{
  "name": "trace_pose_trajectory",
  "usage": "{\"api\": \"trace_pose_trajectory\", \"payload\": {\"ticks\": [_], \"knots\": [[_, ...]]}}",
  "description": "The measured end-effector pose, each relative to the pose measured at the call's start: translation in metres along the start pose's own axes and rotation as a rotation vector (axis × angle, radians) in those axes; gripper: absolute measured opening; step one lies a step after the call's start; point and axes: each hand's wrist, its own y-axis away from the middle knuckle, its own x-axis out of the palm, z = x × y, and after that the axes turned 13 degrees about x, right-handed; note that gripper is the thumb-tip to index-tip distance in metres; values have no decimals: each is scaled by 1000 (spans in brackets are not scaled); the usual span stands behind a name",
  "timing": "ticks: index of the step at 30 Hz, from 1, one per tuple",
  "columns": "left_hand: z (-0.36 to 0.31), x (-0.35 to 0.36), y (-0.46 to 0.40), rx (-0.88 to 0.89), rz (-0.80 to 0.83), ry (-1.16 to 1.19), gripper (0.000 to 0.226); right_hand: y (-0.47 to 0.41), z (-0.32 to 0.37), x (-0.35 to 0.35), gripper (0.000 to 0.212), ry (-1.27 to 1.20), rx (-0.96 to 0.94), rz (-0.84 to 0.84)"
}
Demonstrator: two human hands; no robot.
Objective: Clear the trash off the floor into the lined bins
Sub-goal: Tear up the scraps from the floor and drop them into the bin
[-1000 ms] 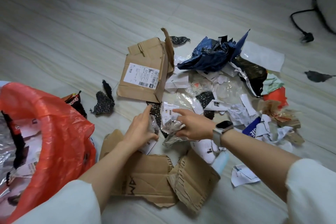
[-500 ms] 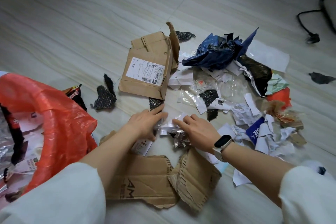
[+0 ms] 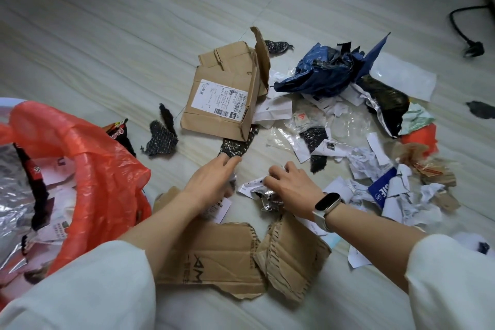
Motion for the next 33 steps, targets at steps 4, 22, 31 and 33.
{"api": "trace_pose_trajectory", "payload": {"ticks": [4,22,31,33], "knots": [[-1,3,7,-94,-116,121,61,1,0,2,55,-135,93,26],[-32,-94,36,-196,-592,21,50,-22,74,-26,32,-7,-336,149],[-20,-102,54,-235,-674,38,45,-17,75,19,22,87,-391,-45],[-22,-100,53,-225,-672,42,42,-14,72,19,28,20,-353,-50]]}}
